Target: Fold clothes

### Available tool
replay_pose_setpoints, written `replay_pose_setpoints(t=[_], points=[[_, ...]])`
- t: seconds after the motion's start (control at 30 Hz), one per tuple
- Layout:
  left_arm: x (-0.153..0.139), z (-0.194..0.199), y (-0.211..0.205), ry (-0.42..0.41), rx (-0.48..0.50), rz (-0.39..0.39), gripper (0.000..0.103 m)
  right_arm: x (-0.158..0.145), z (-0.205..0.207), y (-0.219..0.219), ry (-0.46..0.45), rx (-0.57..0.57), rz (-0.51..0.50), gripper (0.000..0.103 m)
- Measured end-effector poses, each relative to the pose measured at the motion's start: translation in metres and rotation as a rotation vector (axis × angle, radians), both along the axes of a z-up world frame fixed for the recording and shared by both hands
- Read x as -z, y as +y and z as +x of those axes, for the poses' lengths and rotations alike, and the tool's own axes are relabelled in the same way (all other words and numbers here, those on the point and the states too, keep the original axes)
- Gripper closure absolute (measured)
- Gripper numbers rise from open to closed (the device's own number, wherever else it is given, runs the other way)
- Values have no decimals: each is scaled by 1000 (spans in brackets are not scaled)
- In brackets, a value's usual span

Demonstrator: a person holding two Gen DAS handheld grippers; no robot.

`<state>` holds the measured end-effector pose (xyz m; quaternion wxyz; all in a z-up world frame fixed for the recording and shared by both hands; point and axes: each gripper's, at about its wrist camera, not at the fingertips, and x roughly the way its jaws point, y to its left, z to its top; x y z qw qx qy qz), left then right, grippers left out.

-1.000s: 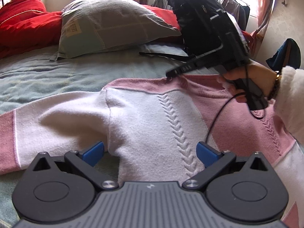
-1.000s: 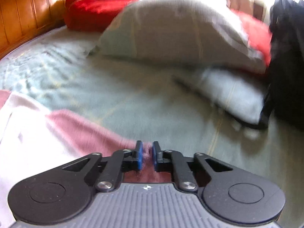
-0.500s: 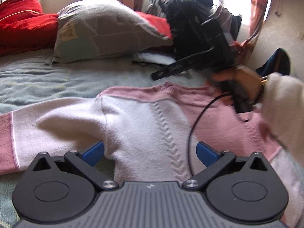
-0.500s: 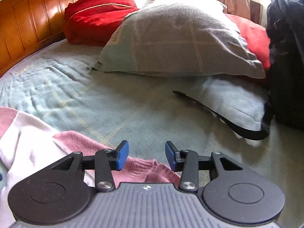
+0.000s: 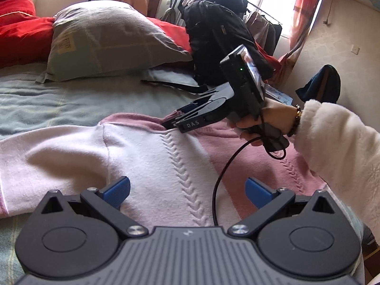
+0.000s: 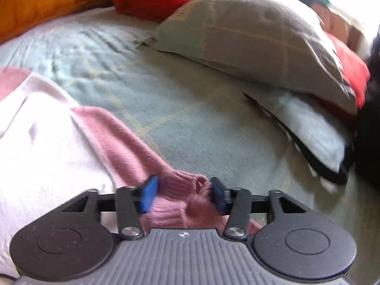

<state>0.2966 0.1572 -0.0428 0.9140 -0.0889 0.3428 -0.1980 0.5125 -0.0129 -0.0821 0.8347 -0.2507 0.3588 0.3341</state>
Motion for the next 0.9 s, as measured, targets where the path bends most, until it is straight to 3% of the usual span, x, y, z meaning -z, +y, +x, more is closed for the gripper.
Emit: replay_pose_setpoints(t=[0.13,0.17,0.27,0.33,0.47,0.6,0.7,0.8,0.9], points=[[-1,-3,1,-5,-1,-6,1,-4,-5,16,-105,-16,-20,84],[-1,-3,1,-6,-1,-8,1,-6,-2,17,-112,-1,16,88],[-1,-3,2,-6,-6,-13,1,-7,12,21,-82,66,79,87],[-2,-3,3,-7,-11,-17,1,-12,13,18,-56,94,65,84],[-6,-6,4,-23,-4,-40,1,-36,-5,-13,-44,149,91,60],[-7,-7,1,-29,6,-38,1,-39,-16,-54,89,311,138,56],[-6,-5,-1,-23,7,-29,1,-16,-11,-71,191,411,157,55],[-4,-3,-2,-16,1,-22,1,2,-1,-66,141,449,176,49],[-2,0,0,-4,-11,-23,1,9,17,-48,58,471,126,37]])
